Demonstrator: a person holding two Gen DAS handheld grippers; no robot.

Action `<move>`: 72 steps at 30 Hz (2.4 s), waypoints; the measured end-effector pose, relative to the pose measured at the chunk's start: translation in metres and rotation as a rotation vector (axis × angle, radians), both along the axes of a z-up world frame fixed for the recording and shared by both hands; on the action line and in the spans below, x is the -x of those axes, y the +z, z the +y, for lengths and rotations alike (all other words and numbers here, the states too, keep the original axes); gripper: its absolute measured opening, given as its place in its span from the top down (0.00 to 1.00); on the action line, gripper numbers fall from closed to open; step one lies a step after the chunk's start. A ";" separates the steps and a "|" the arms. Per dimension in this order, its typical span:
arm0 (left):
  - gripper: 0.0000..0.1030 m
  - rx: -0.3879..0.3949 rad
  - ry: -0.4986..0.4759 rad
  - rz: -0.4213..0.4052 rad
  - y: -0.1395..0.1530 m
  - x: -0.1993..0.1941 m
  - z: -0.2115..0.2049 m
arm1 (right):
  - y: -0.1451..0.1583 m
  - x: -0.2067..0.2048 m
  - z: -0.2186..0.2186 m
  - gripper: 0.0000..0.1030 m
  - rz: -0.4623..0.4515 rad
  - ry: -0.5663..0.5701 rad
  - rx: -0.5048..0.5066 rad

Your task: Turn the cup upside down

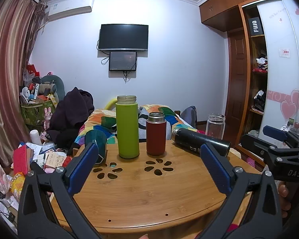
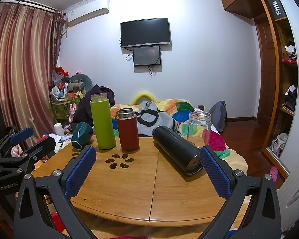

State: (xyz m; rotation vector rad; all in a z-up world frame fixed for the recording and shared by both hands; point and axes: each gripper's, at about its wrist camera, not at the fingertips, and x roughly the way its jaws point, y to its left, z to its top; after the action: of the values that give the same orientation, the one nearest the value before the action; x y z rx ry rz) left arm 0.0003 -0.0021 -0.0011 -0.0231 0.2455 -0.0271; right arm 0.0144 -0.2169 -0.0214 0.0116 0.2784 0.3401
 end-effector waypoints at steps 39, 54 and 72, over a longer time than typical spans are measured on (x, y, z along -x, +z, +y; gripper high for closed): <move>0.00 0.002 0.005 -0.003 0.001 0.001 0.000 | 0.001 0.002 0.001 0.00 -0.001 0.001 0.001; 0.00 0.002 0.009 0.001 0.000 0.001 0.001 | 0.002 0.005 0.002 0.00 -0.001 0.006 0.000; 0.13 -0.019 0.008 0.132 0.006 -0.090 0.030 | -0.007 -0.018 -0.002 0.00 0.043 0.010 -0.014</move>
State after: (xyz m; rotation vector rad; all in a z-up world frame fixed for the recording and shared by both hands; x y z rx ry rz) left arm 0.0901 0.0281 0.0047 -0.0071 0.3777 -0.0151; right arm 0.0320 -0.2188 -0.0283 0.0314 0.3188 0.3516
